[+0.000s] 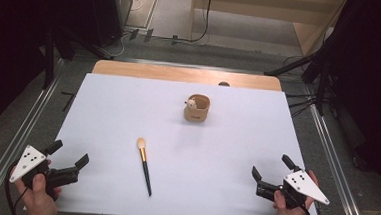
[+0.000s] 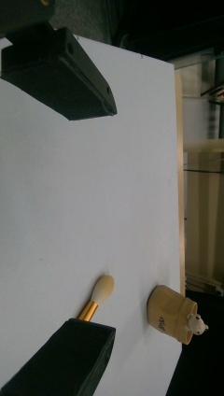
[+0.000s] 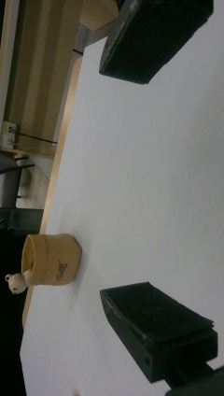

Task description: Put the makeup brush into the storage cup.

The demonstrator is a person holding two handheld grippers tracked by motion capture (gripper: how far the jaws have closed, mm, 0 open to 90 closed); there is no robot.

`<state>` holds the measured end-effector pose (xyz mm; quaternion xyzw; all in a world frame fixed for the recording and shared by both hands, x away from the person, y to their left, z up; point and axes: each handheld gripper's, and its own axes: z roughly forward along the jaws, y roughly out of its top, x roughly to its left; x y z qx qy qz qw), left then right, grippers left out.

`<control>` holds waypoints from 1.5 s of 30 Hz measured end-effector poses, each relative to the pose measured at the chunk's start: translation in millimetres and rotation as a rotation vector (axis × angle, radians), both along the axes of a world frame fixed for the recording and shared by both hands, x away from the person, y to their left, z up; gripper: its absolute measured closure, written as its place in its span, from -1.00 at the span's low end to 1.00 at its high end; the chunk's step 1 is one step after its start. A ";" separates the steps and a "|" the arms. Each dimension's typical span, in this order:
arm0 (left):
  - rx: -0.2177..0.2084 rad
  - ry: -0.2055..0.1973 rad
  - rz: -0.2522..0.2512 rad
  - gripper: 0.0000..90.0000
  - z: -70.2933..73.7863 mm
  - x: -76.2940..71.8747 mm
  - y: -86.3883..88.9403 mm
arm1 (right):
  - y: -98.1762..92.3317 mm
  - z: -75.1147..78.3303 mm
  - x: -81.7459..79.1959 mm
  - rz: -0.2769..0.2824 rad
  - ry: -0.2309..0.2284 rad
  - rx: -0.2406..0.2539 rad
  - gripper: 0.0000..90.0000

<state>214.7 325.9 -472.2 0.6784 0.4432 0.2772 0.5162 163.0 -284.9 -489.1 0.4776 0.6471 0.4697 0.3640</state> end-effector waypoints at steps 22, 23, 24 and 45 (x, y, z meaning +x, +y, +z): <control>0.039 0.008 -0.037 -1.00 7.3 0.1 -22.9 | -0.4 -3.7 4.9 0.006 0.014 0.003 -1.00; 0.039 0.008 -0.039 -1.00 8.2 -0.2 -23.7 | -0.1 -3.8 4.9 0.006 0.015 0.001 -1.00; 0.037 0.009 -0.039 -1.00 9.0 -0.3 -24.9 | 0.1 -3.7 4.8 0.007 0.013 -0.002 -1.00; 0.095 0.215 -0.037 -1.00 16.2 22.7 -83.9 | 5.0 -5.3 3.9 0.006 0.016 -0.031 -1.00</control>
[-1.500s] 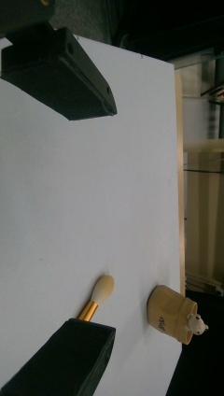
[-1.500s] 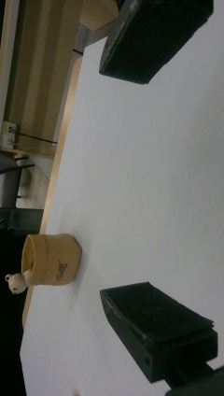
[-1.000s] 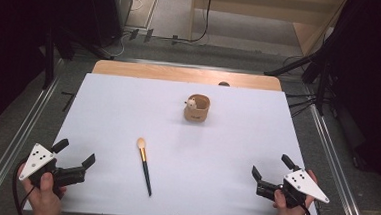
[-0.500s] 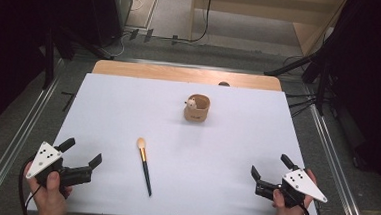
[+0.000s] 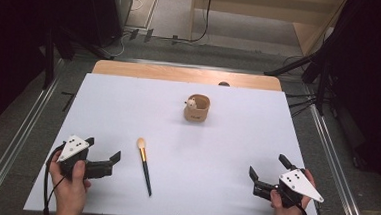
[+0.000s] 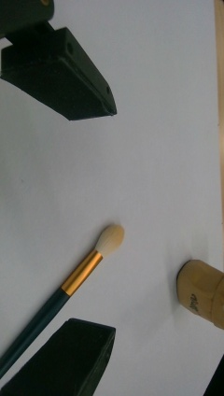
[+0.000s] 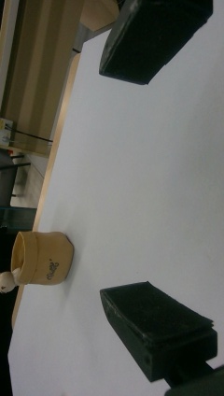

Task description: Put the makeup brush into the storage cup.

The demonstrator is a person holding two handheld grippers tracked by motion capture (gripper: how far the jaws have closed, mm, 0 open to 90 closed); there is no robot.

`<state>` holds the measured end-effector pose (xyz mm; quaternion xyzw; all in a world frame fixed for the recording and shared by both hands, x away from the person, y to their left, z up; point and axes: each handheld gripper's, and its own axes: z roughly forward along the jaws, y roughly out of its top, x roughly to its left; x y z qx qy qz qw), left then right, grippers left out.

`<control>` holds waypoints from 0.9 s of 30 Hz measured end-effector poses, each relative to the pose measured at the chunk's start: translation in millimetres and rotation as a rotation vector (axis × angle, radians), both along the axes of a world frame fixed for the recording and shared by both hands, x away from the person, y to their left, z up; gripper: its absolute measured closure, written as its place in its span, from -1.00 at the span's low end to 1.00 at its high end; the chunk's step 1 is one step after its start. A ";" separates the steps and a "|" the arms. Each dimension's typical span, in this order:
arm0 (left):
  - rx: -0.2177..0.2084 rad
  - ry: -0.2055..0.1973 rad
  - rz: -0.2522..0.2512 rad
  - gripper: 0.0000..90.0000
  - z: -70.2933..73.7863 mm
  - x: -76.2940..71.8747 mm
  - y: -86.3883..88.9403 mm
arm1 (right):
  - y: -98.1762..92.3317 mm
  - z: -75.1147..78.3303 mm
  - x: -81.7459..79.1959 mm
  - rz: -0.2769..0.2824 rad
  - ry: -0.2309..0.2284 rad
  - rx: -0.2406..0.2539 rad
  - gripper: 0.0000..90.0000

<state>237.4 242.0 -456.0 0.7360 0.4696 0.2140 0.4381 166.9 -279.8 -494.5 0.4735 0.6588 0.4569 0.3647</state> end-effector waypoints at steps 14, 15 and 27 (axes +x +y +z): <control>0.062 0.293 -0.011 -1.00 -7.0 33.3 -51.8 | 0.1 -3.1 2.8 0.004 0.013 -0.010 -1.00; 0.070 0.307 -0.006 -1.00 -7.3 35.0 -54.5 | 0.0 -3.4 3.0 0.003 0.015 -0.011 -1.00; 0.097 0.468 0.089 -0.70 -12.3 51.4 -76.8 | -0.8 -5.6 4.9 -0.001 0.030 -0.011 -1.00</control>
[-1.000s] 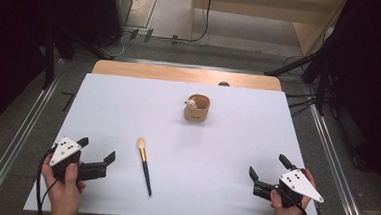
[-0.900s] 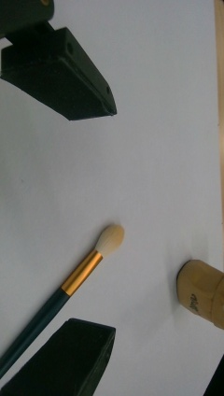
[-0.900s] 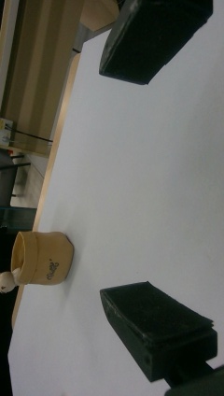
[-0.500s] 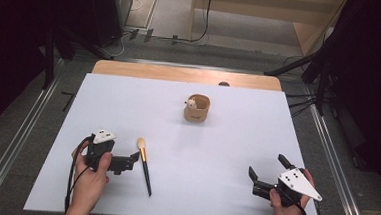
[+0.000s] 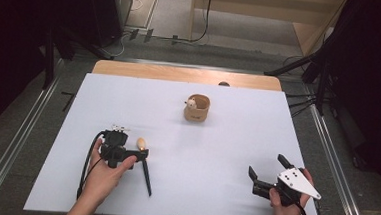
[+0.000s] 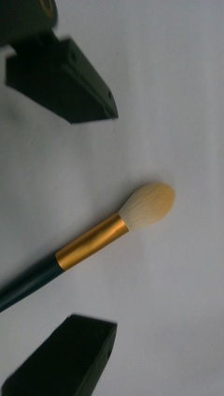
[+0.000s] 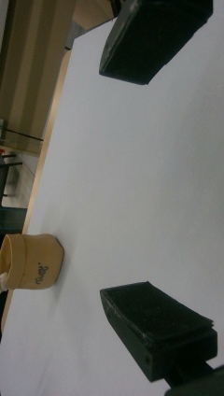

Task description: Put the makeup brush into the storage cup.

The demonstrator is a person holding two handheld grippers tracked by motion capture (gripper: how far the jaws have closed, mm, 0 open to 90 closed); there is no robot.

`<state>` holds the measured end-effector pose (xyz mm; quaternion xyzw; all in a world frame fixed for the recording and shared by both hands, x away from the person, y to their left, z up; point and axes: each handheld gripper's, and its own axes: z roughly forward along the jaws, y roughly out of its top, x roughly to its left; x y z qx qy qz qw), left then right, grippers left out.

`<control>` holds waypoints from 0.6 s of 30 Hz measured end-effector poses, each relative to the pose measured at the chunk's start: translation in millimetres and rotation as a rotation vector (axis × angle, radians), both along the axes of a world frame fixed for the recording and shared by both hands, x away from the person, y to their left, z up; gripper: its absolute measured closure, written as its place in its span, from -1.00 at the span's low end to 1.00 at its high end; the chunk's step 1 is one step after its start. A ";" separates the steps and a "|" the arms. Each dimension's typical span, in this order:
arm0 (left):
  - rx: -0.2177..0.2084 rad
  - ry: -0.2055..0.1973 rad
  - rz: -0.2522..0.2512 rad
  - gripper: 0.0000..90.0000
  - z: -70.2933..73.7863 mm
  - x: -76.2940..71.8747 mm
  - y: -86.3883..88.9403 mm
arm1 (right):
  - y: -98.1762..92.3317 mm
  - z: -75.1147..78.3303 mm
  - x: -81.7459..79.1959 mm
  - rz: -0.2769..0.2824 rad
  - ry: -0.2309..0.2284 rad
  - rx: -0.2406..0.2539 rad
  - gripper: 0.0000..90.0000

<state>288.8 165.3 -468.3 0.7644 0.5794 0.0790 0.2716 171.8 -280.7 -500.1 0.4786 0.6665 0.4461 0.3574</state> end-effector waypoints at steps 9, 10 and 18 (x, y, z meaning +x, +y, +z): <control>0.057 0.111 -0.051 -0.33 4.1 4.3 -12.1 | -0.2 -1.3 1.3 -0.003 0.006 -0.002 -1.00; 0.058 0.128 -0.049 -0.31 4.2 6.0 -12.6 | -0.2 -1.4 1.3 -0.002 0.007 -0.003 -1.00; 0.088 0.174 -0.041 -0.04 1.0 13.8 -21.5 | -0.6 -2.8 2.4 -0.004 0.013 -0.005 -1.00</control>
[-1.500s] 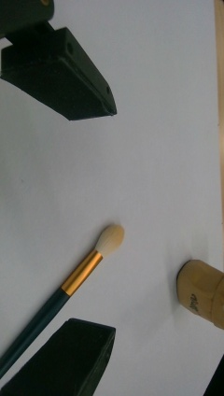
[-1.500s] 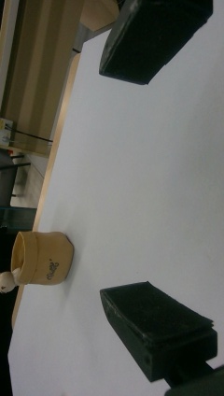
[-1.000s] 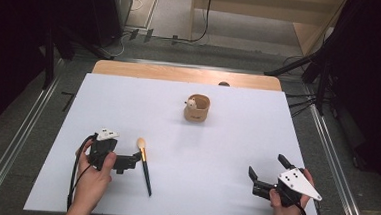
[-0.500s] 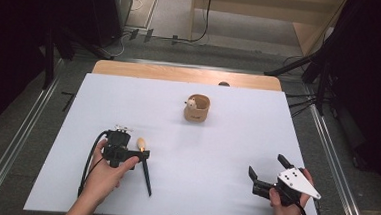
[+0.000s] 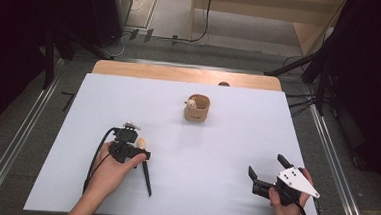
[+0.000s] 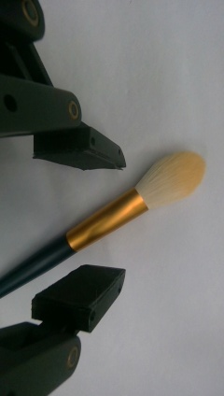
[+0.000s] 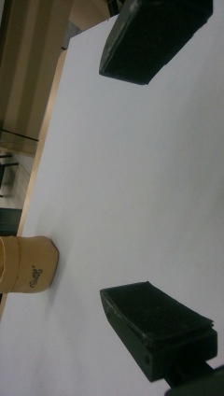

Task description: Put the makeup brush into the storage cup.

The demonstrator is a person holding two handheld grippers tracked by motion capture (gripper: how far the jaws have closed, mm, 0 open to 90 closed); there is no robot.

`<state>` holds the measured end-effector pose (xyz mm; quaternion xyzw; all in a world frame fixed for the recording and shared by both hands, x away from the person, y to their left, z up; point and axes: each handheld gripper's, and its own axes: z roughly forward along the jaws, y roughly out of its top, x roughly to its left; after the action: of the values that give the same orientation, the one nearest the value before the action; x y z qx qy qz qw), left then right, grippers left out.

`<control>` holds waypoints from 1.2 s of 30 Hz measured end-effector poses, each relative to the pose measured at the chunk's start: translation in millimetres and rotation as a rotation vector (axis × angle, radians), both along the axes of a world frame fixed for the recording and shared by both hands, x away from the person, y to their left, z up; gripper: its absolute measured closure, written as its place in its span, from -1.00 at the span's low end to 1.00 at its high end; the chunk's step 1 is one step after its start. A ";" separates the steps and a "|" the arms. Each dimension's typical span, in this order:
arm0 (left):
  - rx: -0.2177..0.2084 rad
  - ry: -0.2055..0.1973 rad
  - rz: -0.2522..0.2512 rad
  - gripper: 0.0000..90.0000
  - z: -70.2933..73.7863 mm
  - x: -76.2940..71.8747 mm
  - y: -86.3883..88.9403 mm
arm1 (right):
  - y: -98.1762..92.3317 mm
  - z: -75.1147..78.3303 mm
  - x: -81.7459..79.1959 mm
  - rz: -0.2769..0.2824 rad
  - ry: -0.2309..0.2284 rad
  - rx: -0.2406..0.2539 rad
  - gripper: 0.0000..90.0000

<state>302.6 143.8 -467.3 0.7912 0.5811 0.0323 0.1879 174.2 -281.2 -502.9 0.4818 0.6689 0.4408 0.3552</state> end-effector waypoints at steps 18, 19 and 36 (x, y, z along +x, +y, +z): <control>0.111 0.034 -0.066 0.64 -3.3 8.2 -14.7 | 1.2 -2.2 2.3 -0.002 0.014 -0.009 -0.99; 0.107 0.046 -0.065 0.69 -3.0 10.1 -13.6 | 1.9 -2.4 2.3 -0.004 0.018 -0.008 -0.99; -0.045 0.057 -0.129 0.77 -1.7 14.4 7.3 | 5.0 -3.6 3.1 0.019 0.027 -0.014 -0.94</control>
<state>317.0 151.1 -469.0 0.8232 0.5346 -0.0156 0.1907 177.3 -276.2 -506.5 0.4788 0.6811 0.4329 0.3455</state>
